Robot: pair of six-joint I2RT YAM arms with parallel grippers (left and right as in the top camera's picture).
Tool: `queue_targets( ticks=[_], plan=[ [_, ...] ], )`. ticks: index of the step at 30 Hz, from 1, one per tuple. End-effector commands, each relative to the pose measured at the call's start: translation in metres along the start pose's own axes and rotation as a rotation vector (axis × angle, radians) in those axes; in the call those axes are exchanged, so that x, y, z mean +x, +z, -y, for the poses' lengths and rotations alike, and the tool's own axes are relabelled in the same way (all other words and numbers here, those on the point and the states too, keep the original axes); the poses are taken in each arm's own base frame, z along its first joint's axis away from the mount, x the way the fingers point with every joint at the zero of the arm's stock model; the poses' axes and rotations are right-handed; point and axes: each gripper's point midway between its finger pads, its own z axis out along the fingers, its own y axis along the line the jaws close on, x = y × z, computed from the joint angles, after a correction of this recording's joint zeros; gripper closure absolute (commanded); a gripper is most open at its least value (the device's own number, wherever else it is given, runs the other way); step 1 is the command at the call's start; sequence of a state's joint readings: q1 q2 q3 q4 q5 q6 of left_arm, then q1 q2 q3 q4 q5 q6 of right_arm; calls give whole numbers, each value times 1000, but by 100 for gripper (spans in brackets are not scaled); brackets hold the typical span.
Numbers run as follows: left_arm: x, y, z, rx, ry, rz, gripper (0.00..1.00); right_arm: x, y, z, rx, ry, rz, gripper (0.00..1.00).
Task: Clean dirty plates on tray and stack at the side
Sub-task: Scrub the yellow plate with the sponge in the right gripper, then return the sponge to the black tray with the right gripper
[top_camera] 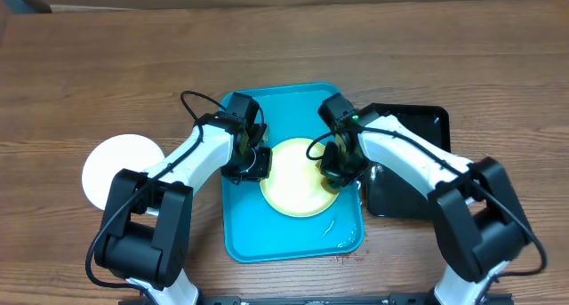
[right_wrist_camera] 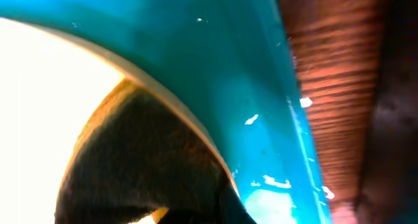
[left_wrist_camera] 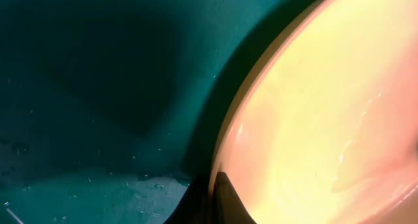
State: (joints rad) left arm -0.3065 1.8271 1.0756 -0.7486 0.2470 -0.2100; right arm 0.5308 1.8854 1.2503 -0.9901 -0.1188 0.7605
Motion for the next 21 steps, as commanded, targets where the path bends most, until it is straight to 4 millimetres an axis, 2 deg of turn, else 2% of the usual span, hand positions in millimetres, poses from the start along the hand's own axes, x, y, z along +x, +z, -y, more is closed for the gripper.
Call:
queue_targets(
  ticks=[1, 4, 6, 10, 11, 13, 18, 19, 21],
  plan=[
    [8, 3, -30, -131, -25, -15, 96, -26, -49, 10, -12, -41, 185, 96],
    [9, 3, -30, -131, -27, -19, 96, -29, -80, 13, -66, -64, 243, 96],
    [9, 3, -31, -132, -27, -22, 96, -33, -101, 27, -87, -29, 277, 96],
    [9, 3, -30, -128, -27, -23, 96, -42, -114, 59, -68, 20, 280, 96],
    [10, 3, -29, -123, -27, -24, 96, -46, -111, 74, -48, 50, 264, 96],
    [10, 3, -27, -111, -27, -26, 96, -48, -98, 90, -27, 80, 242, 96],
    [10, 4, -25, -97, -28, -29, 96, -48, -50, 116, -17, 134, 233, 91],
    [11, 4, -23, -88, -28, -30, 96, -51, -41, 120, -25, 145, 247, 88],
    [10, 4, -20, -70, -27, -31, 96, -55, -37, 123, -34, 157, 265, 78]
  ],
)
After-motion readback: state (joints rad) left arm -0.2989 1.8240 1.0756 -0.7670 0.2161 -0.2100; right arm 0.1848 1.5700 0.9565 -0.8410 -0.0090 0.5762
